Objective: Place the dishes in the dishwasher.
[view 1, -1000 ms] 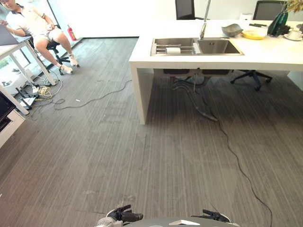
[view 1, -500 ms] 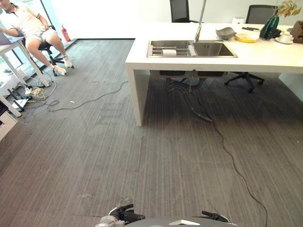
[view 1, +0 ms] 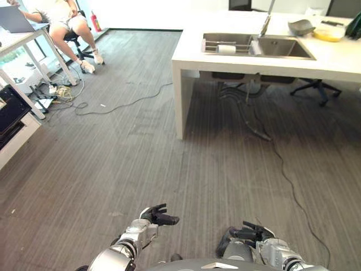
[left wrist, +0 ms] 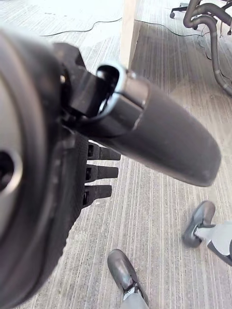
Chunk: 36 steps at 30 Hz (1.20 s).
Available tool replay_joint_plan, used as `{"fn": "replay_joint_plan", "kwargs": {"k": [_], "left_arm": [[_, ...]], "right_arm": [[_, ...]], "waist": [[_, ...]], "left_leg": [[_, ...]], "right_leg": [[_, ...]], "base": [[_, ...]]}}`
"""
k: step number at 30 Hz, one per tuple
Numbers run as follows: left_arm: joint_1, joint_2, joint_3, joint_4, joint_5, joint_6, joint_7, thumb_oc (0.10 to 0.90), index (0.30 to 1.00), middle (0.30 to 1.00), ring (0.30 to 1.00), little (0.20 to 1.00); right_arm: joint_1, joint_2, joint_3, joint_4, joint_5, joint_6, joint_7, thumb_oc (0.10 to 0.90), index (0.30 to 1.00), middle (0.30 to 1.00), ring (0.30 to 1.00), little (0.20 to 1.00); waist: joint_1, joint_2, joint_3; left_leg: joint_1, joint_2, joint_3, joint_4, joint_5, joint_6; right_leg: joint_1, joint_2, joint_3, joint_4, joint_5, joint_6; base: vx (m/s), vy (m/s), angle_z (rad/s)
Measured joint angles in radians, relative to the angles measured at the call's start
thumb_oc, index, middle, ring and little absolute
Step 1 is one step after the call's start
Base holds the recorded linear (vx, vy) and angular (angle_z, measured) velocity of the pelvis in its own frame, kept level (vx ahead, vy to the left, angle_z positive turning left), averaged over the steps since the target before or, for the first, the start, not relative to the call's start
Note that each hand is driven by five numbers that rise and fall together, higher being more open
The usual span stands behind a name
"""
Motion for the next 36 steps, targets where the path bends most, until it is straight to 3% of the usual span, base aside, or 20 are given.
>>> {"fn": "replay_joint_plan", "kwargs": {"k": [4,7,8,9,10,12,14,15,16,17,19,20,22,25,26,29,30,31,33,36], "left_arm": [[0.010,-0.015,-0.003,0.002,0.000,0.008,0.001,0.800,0.900,0.900,0.900,0.900],[0.016,-0.044,-0.005,0.004,-0.005,0.008,0.002,0.800,0.900,0.900,0.900,0.900],[0.014,-0.043,-0.004,0.008,-0.022,0.005,0.000,0.800,0.900,0.900,0.900,0.900],[0.014,-0.043,-0.004,0.008,-0.022,0.005,0.000,0.800,0.900,0.900,0.900,0.900],[0.027,-0.048,-0.034,0.012,-0.054,0.007,0.007,0.800,0.900,0.900,0.900,0.900],[0.036,-0.066,-0.040,0.002,-0.060,0.010,0.007,0.800,0.900,0.900,0.900,0.900],[0.021,-0.046,-0.065,-0.072,-0.087,-0.010,0.023,0.800,0.900,0.900,0.900,0.900],[0.021,-0.046,-0.065,-0.072,-0.087,-0.010,0.023,0.800,0.900,0.900,0.900,0.900],[0.017,-0.040,-0.064,-0.081,-0.088,-0.011,0.021,0.800,0.900,0.900,0.900,0.900],[0.013,-0.043,-0.068,-0.119,-0.089,-0.011,0.020,0.800,0.900,0.900,0.900,0.900],[0.056,-0.021,-0.078,-0.265,-0.120,-0.013,0.019,0.800,0.900,0.900,0.900,0.900],[0.077,0.014,-0.079,-0.367,-0.129,-0.015,0.013,0.800,0.900,0.900,0.900,0.900],[0.070,0.046,-0.063,-0.382,-0.145,-0.017,0.026,0.800,0.900,0.900,0.900,0.900],[0.118,0.078,-0.059,-0.422,-0.160,-0.010,0.039,0.800,0.900,0.900,0.900,0.900],[0.132,0.090,-0.046,-0.479,-0.172,-0.008,0.035,0.800,0.900,0.900,0.900,0.900],[0.148,0.124,-0.021,-0.602,-0.189,0.011,0.043,0.800,0.900,0.900,0.900,0.900],[0.155,0.177,-0.015,-0.698,-0.195,0.000,0.038,0.800,0.900,0.900,0.900,0.900],[0.136,0.219,0.006,-0.751,-0.195,-0.019,0.033,0.800,0.900,0.900,0.900,0.900],[0.090,0.235,0.010,-0.753,-0.195,-0.033,0.036,0.800,0.900,0.900,0.900,0.900],[0.090,0.246,0.018,-0.752,-0.195,-0.038,0.041,0.800,0.900,0.900,0.900,0.900]], "right_arm": [[0.014,-0.004,-0.030,0.005,0.031,0.002,0.002,0.800,0.900,0.900,0.900,0.900],[0.018,-0.021,-0.032,0.020,0.034,0.005,0.001,0.800,0.900,0.900,0.900,0.900],[0.012,-0.010,-0.044,0.027,0.034,0.006,-0.003,0.800,0.900,0.900,0.900,0.900],[0.012,-0.010,-0.044,0.027,0.034,0.006,-0.003,0.800,0.900,0.900,0.900,0.900],[0.023,-0.007,-0.031,0.040,0.031,0.013,-0.005,0.800,0.900,0.900,0.900,0.900],[0.017,-0.027,-0.025,0.038,0.031,0.010,-0.010,0.800,0.900,0.900,0.900,0.900],[-0.013,-0.012,-0.018,0.041,0.031,0.009,-0.017,0.800,0.900,0.900,0.900,0.900],[-0.013,-0.012,-0.018,0.041,0.031,0.009,-0.017,0.800,0.900,0.900,0.900,0.900],[-0.034,-0.010,0.031,0.029,0.030,0.005,-0.022,0.800,0.900,0.900,0.900,0.900],[-0.021,-0.016,0.043,0.017,0.030,-0.001,-0.023,0.800,0.900,0.900,0.900,0.900],[-0.011,-0.033,0.048,0.021,0.028,0.006,-0.031,0.800,0.900,0.900,0.900,0.900],[-0.010,-0.032,0.049,0.027,0.028,0.006,-0.022,0.800,0.900,0.900,0.900,0.900],[0.016,-0.024,0.044,0.038,0.027,-0.008,-0.019,0.800,0.900,0.900,0.900,0.900],[0.082,-0.050,0.051,0.085,0.019,-0.009,-0.013,0.800,0.900,0.900,0.900,0.900],[0.103,-0.065,0.041,0.123,0.006,-0.002,-0.021,0.800,0.900,0.900,0.900,0.900],[0.135,-0.065,-0.034,0.149,-0.045,0.009,-0.005,0.800,0.900,0.900,0.900,0.900],[0.142,-0.054,-0.090,0.142,-0.036,0.010,0.006,0.800,0.900,0.900,0.900,0.900],[0.132,-0.047,-0.111,0.123,-0.036,0.000,0.012,0.800,0.900,0.900,0.900,0.900],[0.101,-0.054,-0.110,0.120,-0.053,-0.001,0.014,0.800,0.900,0.900,0.900,0.900],[0.060,-0.058,-0.111,0.121,-0.059,-0.001,0.018,0.800,0.900,0.900,0.900,0.900]], "waist": [[-0.014,0.001,0.000],[-0.023,0.046,-0.003],[-0.017,0.039,0.008],[-0.017,0.039,0.008],[0.014,0.002,0.011],[0.039,0.018,0.001],[0.079,-0.022,0.017],[0.079,-0.022,0.017],[0.075,-0.051,0.019],[0.075,-0.062,0.021],[0.094,-0.046,0.016],[0.157,0.004,0.004],[0.184,0.003,0.028],[0.180,0.019,-0.025],[0.188,0.052,-0.043],[0.184,0.046,-0.041],[0.161,0.004,-0.035],[0.151,-0.025,-0.037],[0.166,-0.024,-0.036],[0.192,0.024,-0.031]], "left_leg": [[0.042,-0.026,-0.033,0.021,-0.019,0.004],[0.055,0.049,-0.069,0.135,-0.081,-0.048],[0.029,0.086,-0.076,0.277,-0.118,-0.107],[0.029,0.086,-0.076,0.277,-0.118,-0.107],[-0.071,0.198,-0.078,0.645,-0.091,-0.212],[-0.127,0.265,-0.126,0.807,0.020,-0.299],[-0.323,0.380,-0.160,1.074,0.299,-0.290],[-0.323,0.380,-0.160,1.074,0.299,-0.290],[-0.369,0.348,-0.150,1.017,0.179,-0.296],[-0.402,0.292,-0.159,0.901,0.131,-0.290],[-0.392,0.233,-0.171,0.438,0.113,-0.248],[-0.353,0.251,-0.182,-0.016,0.180,-0.236],[-0.405,0.296,-0.114,0.012,0.237,-0.211],[-0.365,0.253,-0.083,0.121,0.195,-0.171],[-0.307,0.212,-0.119,0.093,0.252,-0.058],[-0.199,0.136,-0.092,0.043,0.262,0.016],[-0.159,0.078,-0.112,0.014,0.245,0.043],[-0.140,0.031,-0.125,0.003,0.226,0.060],[-0.117,0.017,-0.131,0.004,0.214,0.079],[-0.074,0.015,-0.136,0.006,0.170,0.088]], "right_leg": [[0.005,-0.002,0.046,-0.080,0.066,-0.008],[0.014,0.015,0.068,0.088,0.072,-0.079],[0.033,0.020,0.067,0.139,0.029,-0.123],[0.033,0.020,0.067,0.139,0.029,-0.123],[0.099,0.034,0.069,0.133,0.019,-0.194],[0.148,0.090,0.063,0.122,-0.027,-0.258],[0.171,0.125,0.093,0.122,-0.060,-0.290],[0.171,0.125,0.093,0.122,-0.060,-0.290],[0.213,0.131,0.086,0.082,-0.063,-0.295],[0.268,0.153,0.076,0.011,-0.080,-0.300],[0.329,0.225,0.090,-0.094,-0.082,-0.291],[0.348,0.299,0.128,-0.133,-0.077,-0.283],[0.434,0.308,0.126,-0.152,-0.078,-0.247],[0.560,0.287,0.118,-0.187,-0.123,-0.142],[0.599,0.261,0.131,-0.153,-0.161,-0.095],[0.440,0.033,0.108,0.401,-0.190,-0.051],[0.325,-0.093,0.155,0.685,-0.155,-0.028],[0.225,-0.153,0.203,0.819,-0.169,-0.011],[0.158,-0.148,0.208,0.836,-0.181,-0.007],[0.106,-0.130,0.187,0.830,-0.176,0.003]], "base": [[0.41,-0.242,0.24],[0.62,-0.491,0.34],[0.16,-0.179,0.20],[0.17,-0.193,0.04],[0.38,-0.488,-0.08],[0.44,-0.530,-0.25],[0.19,-0.139,-0.53],[0.26,-0.147,-0.61],[0.46,-0.127,-0.31],[0.95,-0.184,-0.33],[0.80,-0.126,-0.32],[0.52,-0.076,-0.85],[0.51,-0.035,-0.68],[0.63,0.089,-0.27],[0.64,0.219,-0.32],[0.54,0.147,-0.10],[0.12,0.017,0.53],[0.12,0.007,0.65],[0.00,0.000,0.38],[0.46,-0.343,0.22]]}}
